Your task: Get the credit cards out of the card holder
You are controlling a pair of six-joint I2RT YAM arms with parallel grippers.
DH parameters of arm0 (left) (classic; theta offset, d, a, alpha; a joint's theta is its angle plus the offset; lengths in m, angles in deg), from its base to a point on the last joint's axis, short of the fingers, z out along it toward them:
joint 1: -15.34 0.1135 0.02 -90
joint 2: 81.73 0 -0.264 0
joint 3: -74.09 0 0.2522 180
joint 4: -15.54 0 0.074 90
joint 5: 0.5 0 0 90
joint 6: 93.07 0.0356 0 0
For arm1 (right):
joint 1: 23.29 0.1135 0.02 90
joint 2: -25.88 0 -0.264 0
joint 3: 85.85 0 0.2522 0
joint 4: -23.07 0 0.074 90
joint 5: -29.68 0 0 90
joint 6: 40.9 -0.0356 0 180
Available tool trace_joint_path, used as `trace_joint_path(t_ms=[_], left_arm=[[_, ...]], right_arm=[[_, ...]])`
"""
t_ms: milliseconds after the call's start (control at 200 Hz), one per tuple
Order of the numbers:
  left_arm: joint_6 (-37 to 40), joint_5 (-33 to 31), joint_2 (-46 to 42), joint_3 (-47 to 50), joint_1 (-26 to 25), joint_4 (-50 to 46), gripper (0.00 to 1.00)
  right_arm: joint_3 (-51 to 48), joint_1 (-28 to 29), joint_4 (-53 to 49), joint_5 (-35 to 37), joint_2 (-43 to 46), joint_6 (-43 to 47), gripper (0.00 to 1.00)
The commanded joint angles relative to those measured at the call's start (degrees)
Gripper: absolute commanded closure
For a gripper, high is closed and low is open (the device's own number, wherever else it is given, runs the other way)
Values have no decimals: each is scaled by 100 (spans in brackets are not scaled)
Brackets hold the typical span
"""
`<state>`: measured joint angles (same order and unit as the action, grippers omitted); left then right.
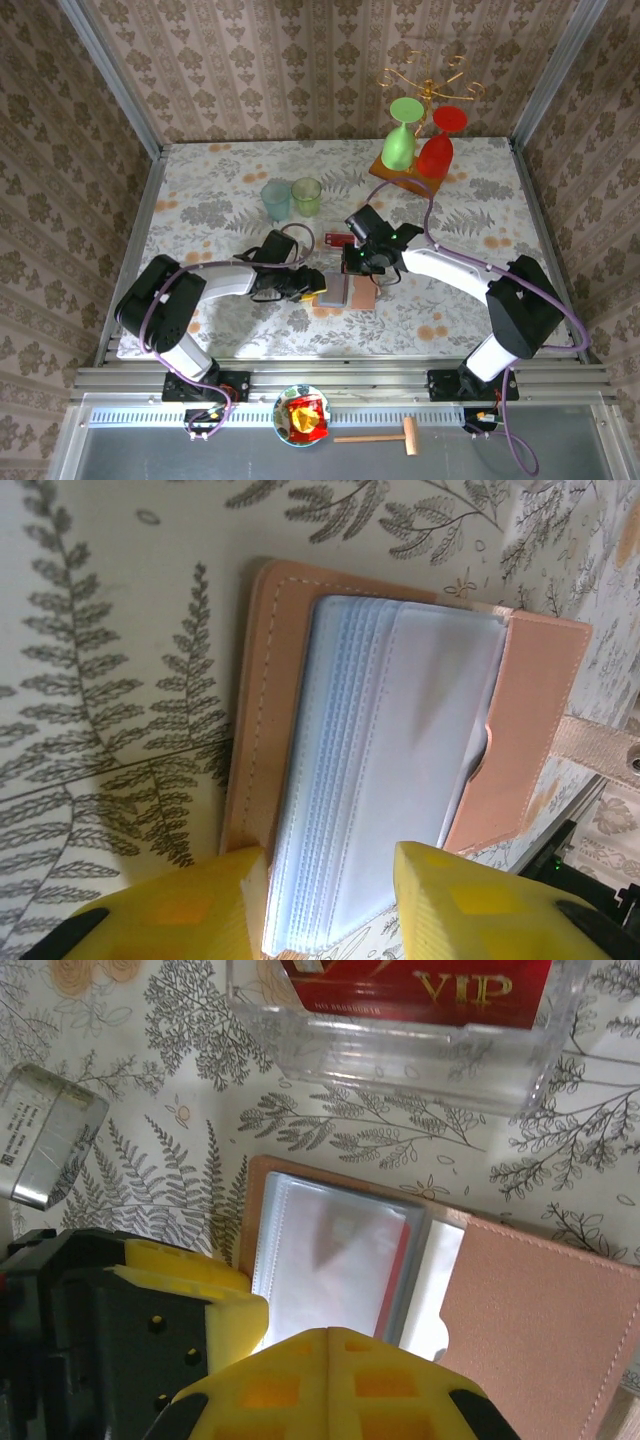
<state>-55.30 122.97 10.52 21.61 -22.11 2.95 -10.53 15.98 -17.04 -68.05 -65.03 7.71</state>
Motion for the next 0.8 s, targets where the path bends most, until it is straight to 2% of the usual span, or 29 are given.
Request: trace_joint_path(t_ms=[0,315,525,690,795], left_arm=[[-233,32,-43,99,-41,206,61],[-300,-107,-226,54,-70,116,62],[-246,-268,-511,22,45,-165,62],[-300,-59,-281,91,59,-2,77],[-308,10,-207,123,55,63,86]], right_arm=[[-144,-10,142,-186,190,-289,99],[-220,2,390,-891,-48,-756,97],[-421,2,797,-1207,-169,-1087,77],[-471,4,1011,-1354,-369,-1284,67],[-500,2,1096,-1367,-455,-1381,63]])
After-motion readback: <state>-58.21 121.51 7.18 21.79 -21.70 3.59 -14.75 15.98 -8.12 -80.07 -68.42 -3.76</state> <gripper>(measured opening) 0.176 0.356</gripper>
